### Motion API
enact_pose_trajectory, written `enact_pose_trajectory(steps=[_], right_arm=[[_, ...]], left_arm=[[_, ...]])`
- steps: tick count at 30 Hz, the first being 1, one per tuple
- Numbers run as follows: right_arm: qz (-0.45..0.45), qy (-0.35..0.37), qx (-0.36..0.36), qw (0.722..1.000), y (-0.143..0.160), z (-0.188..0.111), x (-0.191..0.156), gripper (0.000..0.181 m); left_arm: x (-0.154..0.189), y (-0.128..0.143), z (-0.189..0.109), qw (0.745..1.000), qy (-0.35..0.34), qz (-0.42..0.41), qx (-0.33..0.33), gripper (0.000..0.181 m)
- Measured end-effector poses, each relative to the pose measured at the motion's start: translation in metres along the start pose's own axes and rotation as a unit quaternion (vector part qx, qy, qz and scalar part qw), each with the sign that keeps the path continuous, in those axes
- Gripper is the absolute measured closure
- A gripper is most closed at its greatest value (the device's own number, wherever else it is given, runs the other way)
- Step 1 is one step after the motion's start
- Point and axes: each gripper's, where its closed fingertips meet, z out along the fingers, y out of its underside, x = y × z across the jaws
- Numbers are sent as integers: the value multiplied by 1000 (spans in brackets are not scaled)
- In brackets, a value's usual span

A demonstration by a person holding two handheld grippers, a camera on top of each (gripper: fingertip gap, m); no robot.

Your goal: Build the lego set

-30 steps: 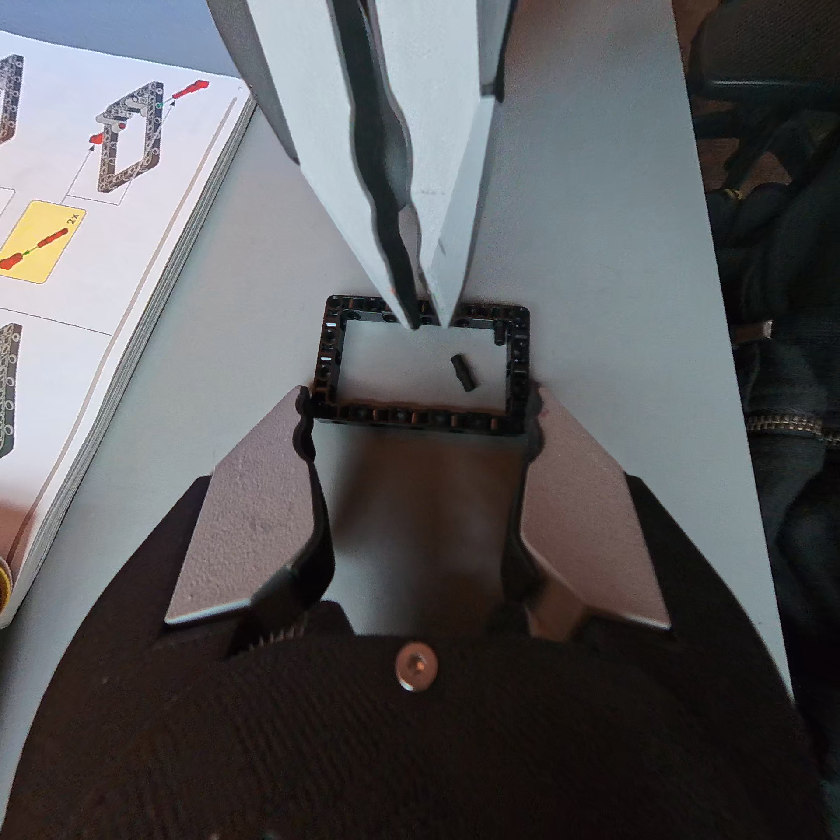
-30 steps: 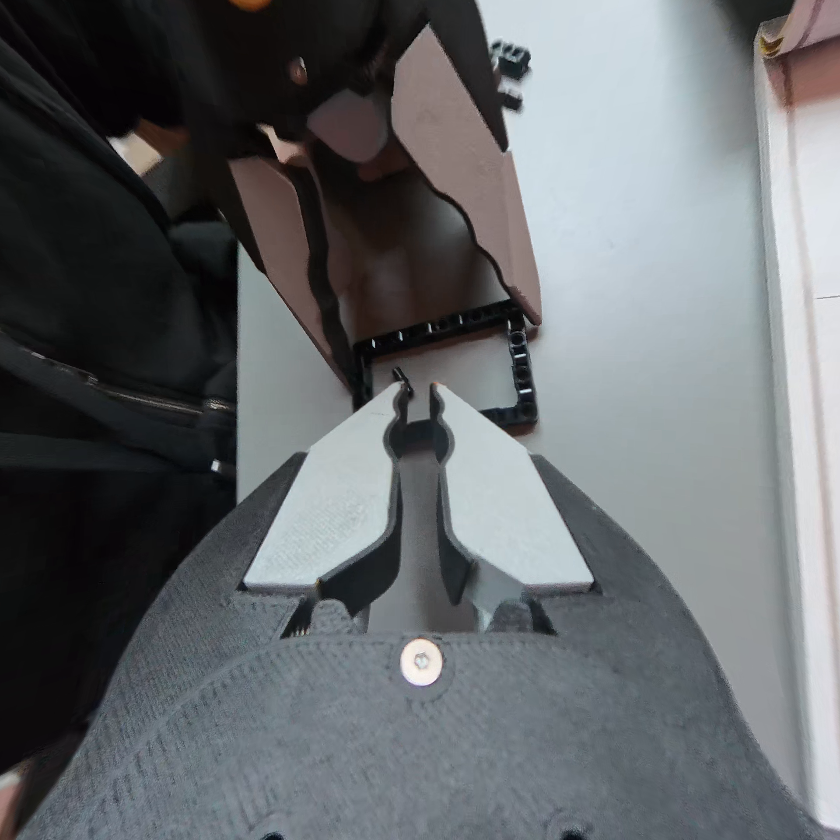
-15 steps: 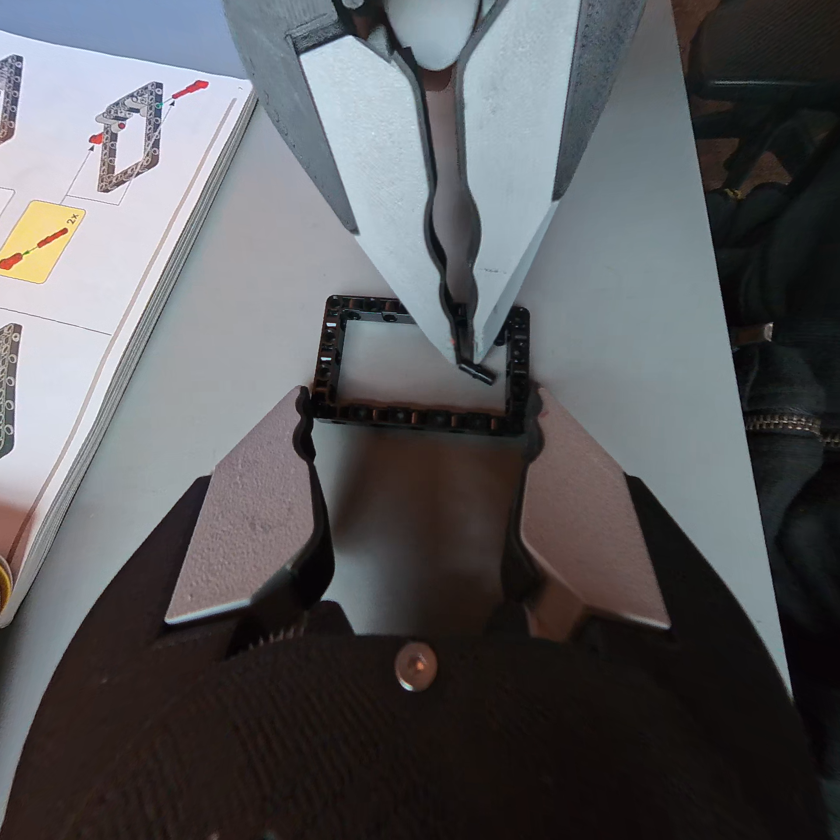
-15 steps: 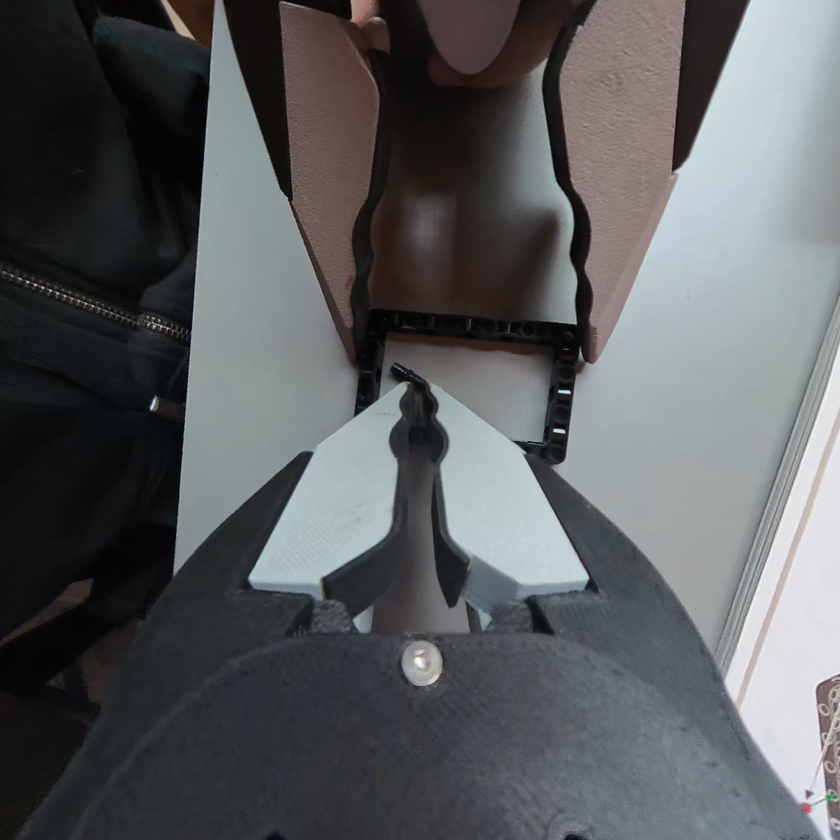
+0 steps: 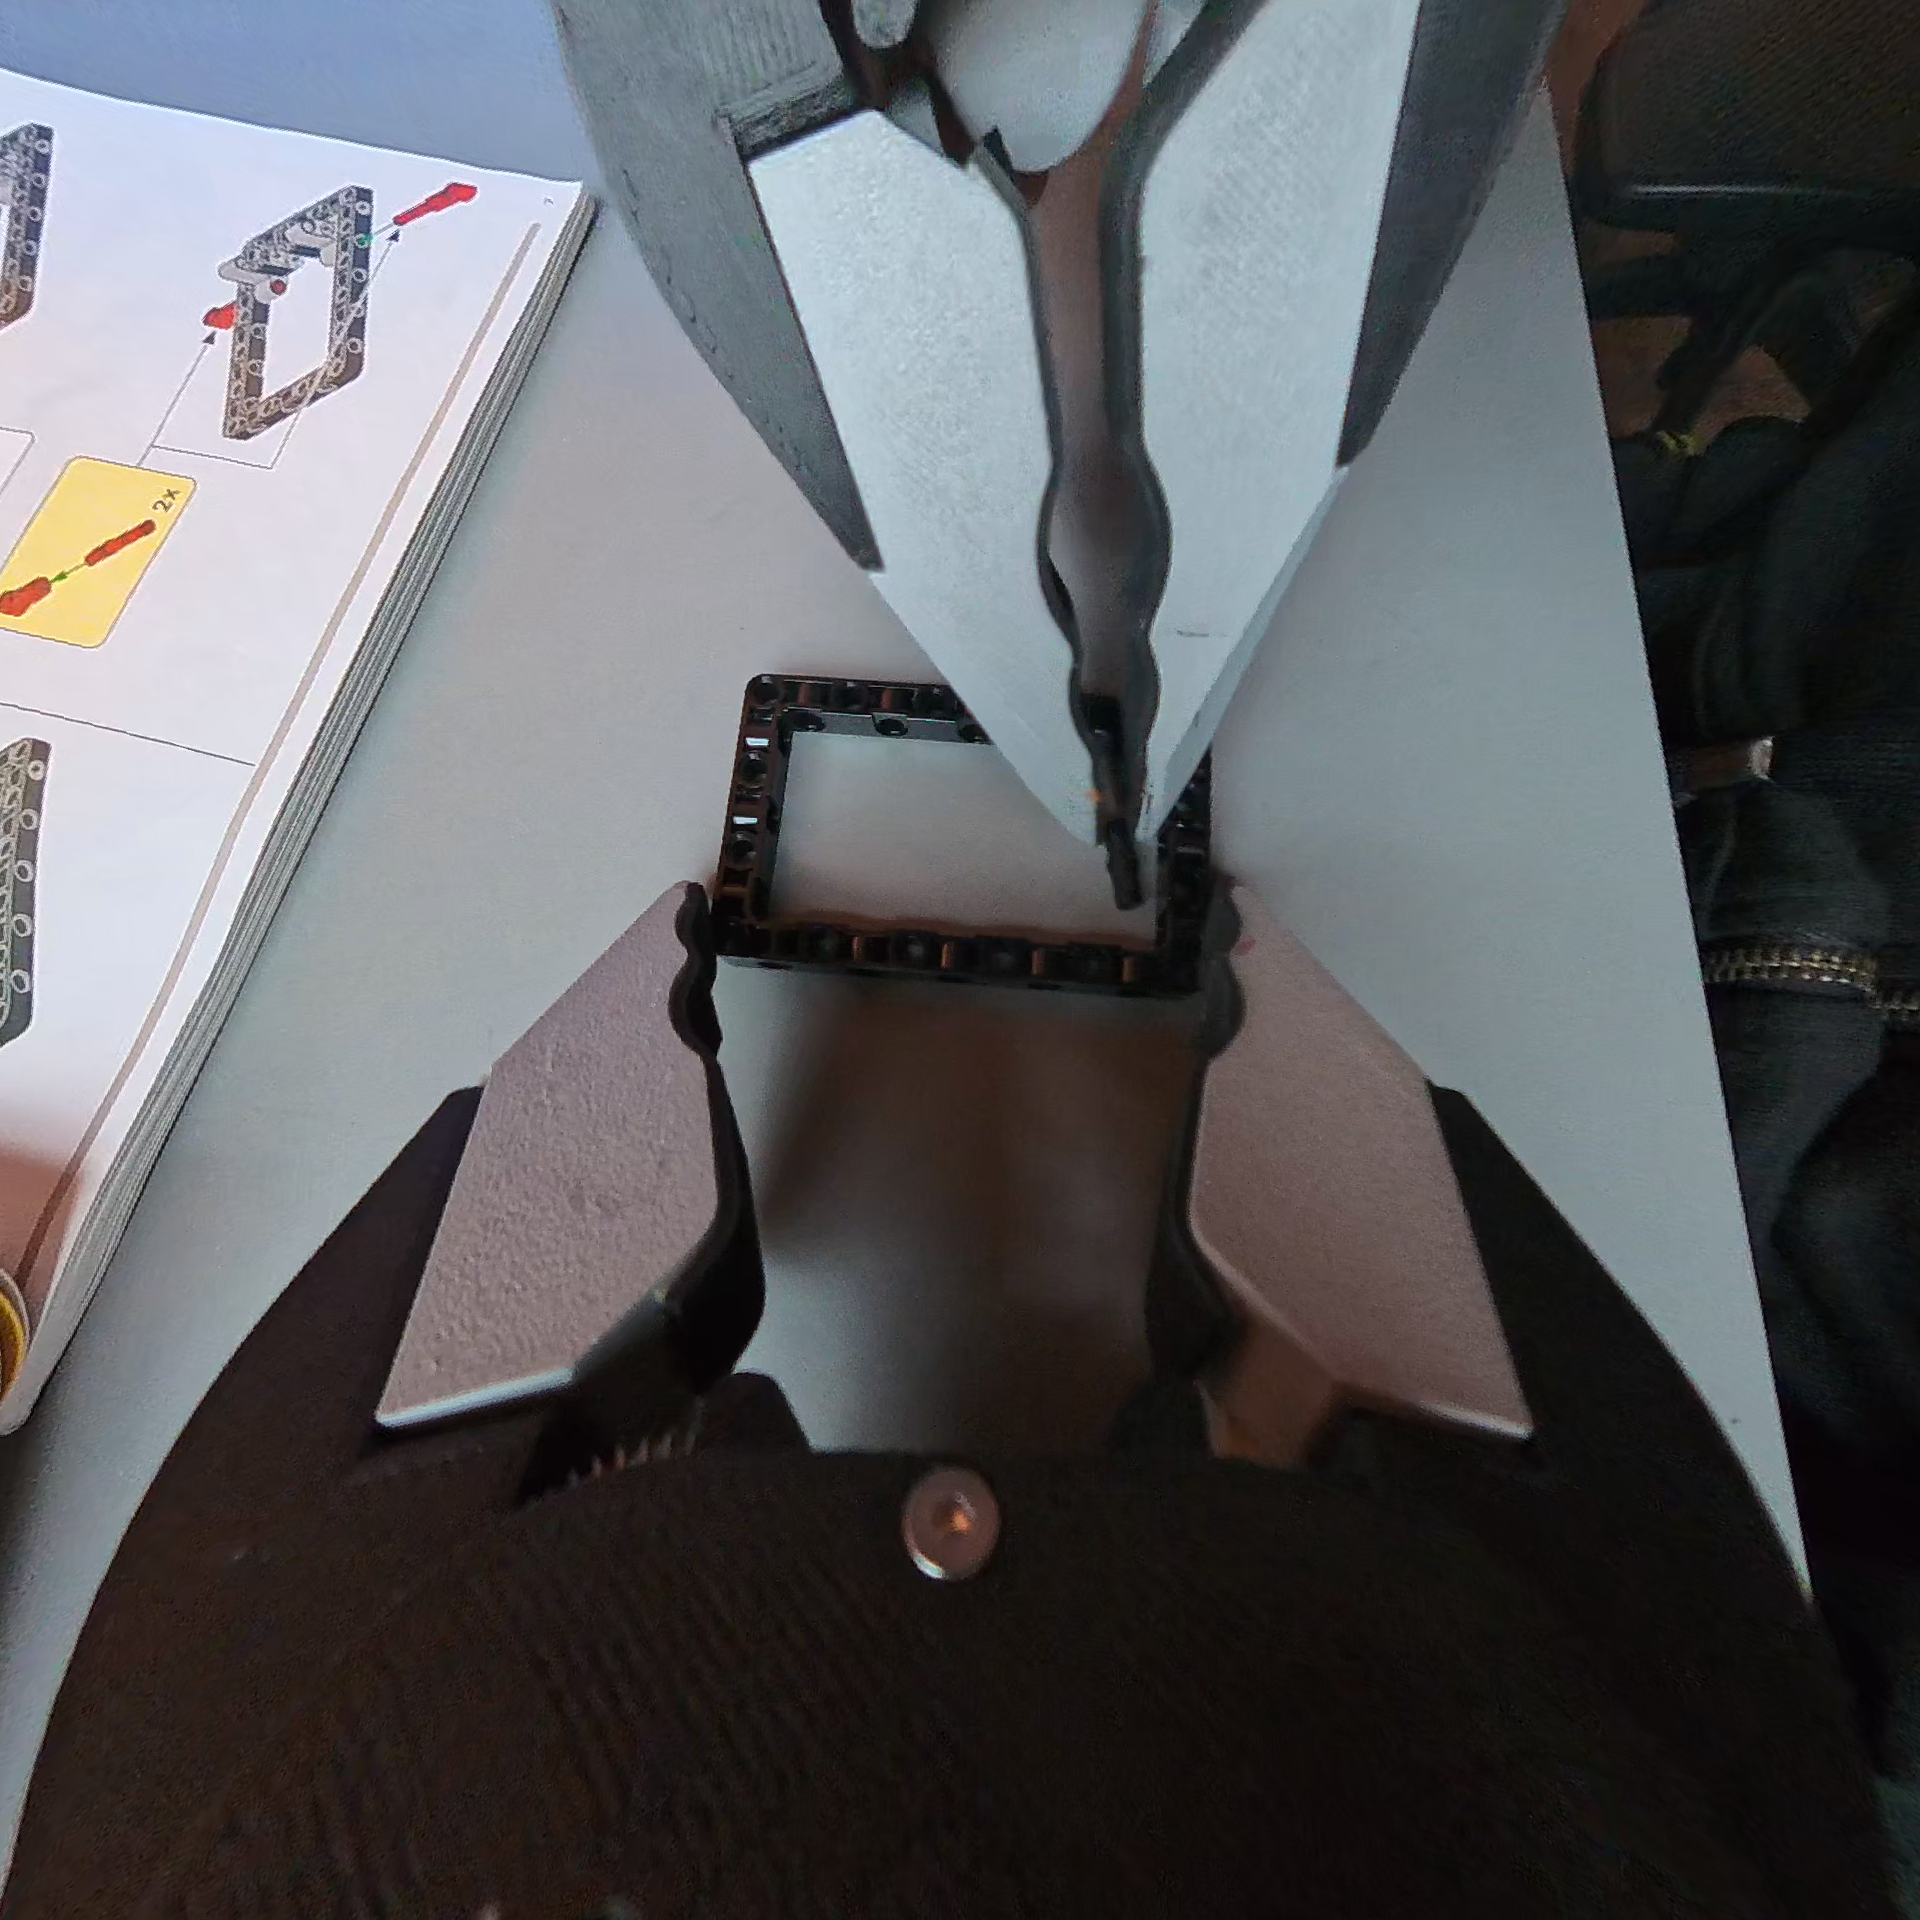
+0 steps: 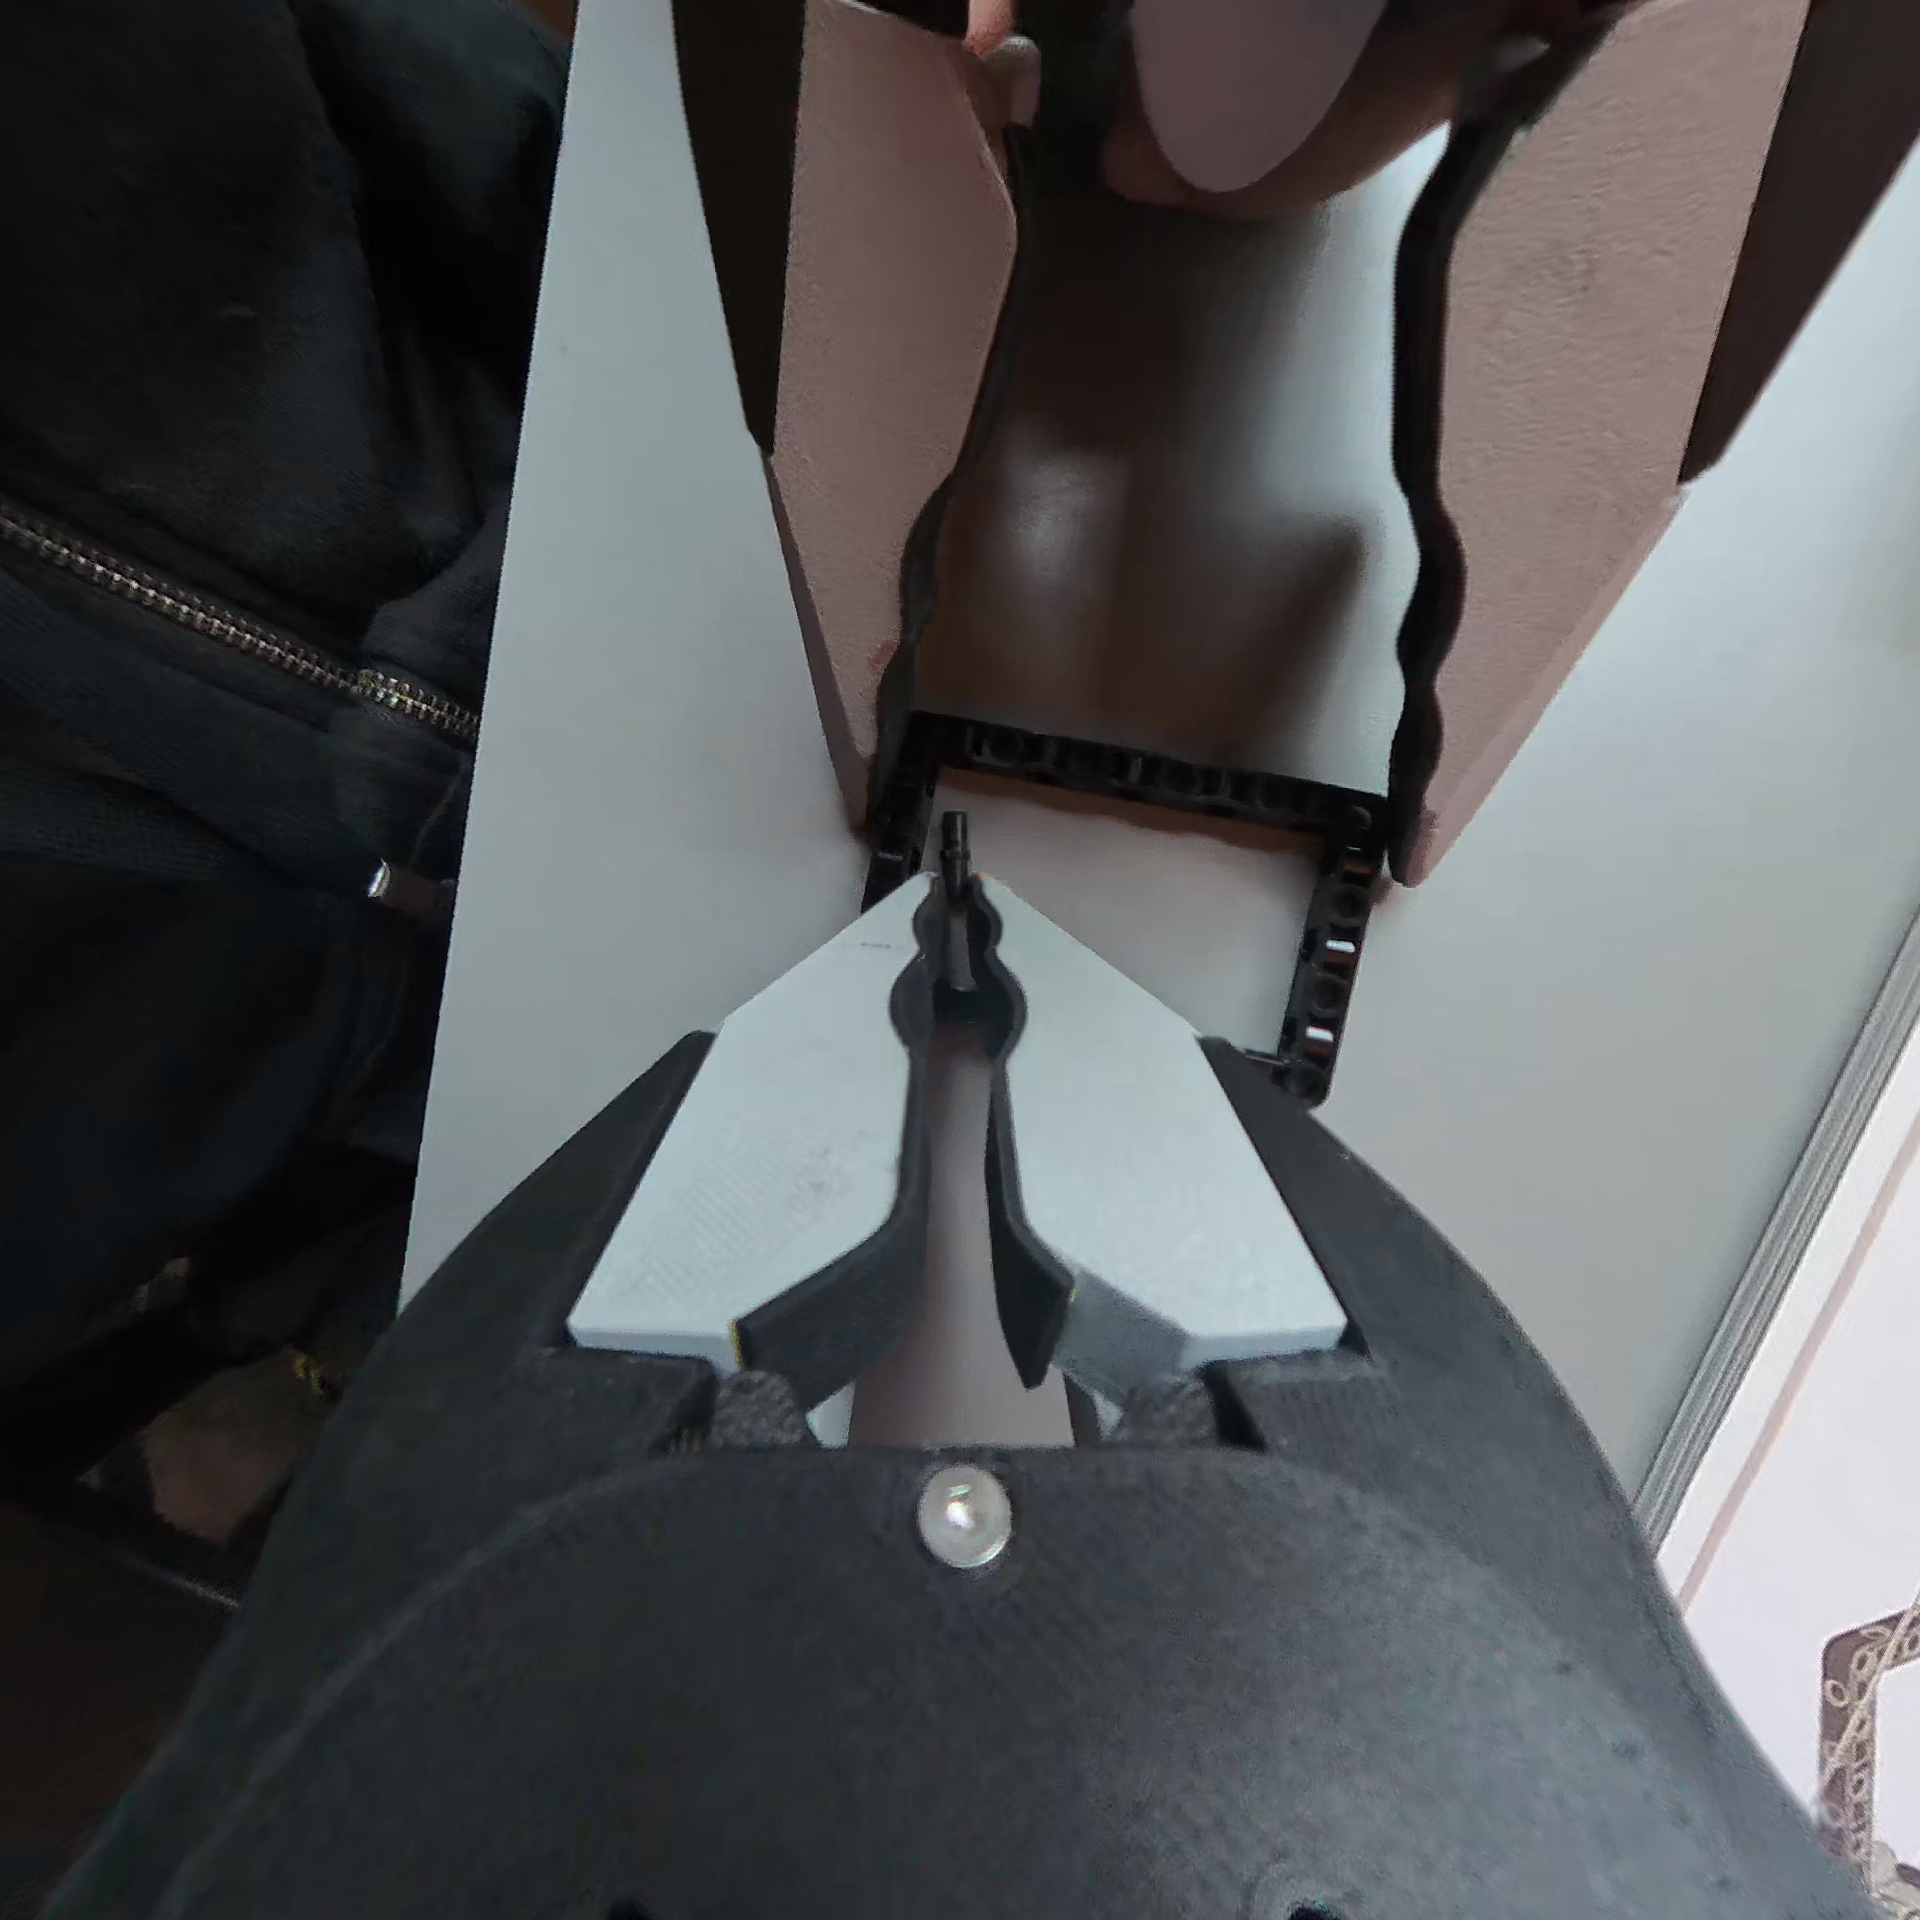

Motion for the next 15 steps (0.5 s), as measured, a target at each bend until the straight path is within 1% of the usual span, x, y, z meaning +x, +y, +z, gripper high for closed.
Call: enact_pose_trajectory(steps=[4,11,15], right_arm=[[8,-4,5,1000,-2,1,-1,181],[77,-9,41,996,-8,4,0,181],[88,-13,57,994,-8,4,-1,181]], left_arm=[[0,0,0,1000,1,1,0,88],[0,0,0,1000,-2,4,1,88],[0,0,0,1000,-2,4,1,88]])
